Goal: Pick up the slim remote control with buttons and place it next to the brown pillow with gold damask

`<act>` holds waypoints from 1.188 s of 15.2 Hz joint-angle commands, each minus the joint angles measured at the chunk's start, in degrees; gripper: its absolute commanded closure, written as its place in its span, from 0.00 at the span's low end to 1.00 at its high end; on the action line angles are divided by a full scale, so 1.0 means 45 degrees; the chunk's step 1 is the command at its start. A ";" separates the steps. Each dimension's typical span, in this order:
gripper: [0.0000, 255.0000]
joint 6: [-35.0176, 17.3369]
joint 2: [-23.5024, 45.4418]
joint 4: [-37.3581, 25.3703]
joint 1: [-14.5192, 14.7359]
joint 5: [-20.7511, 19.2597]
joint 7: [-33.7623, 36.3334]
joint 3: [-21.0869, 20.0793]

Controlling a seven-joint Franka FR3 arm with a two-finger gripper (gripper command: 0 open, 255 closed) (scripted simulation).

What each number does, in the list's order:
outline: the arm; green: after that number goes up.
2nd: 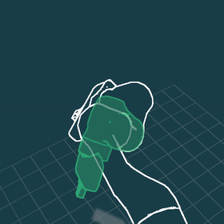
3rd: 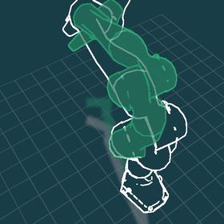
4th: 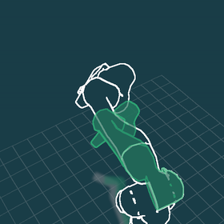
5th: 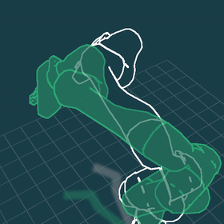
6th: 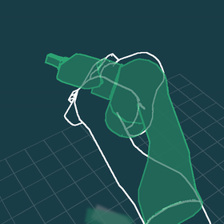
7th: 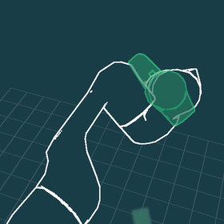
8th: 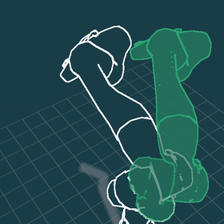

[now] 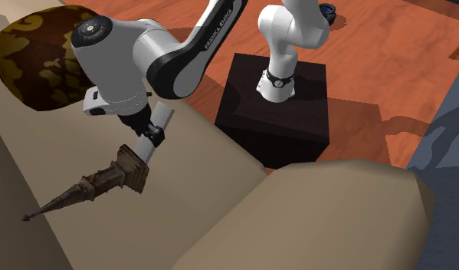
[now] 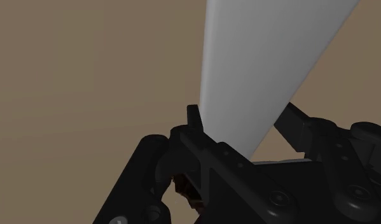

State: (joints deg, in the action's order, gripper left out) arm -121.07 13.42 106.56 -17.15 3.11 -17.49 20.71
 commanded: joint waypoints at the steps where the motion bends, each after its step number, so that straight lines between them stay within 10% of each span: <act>1: 1.00 0.0309 -0.0139 -0.0182 0.0013 -0.0060 0.0029 0.0018; 18: 1.00 0.3040 -0.0774 -0.2320 0.0048 -0.0332 0.0146 0.0093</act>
State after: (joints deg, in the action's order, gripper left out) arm -108.17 10.05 96.88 -16.93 1.64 -16.83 21.13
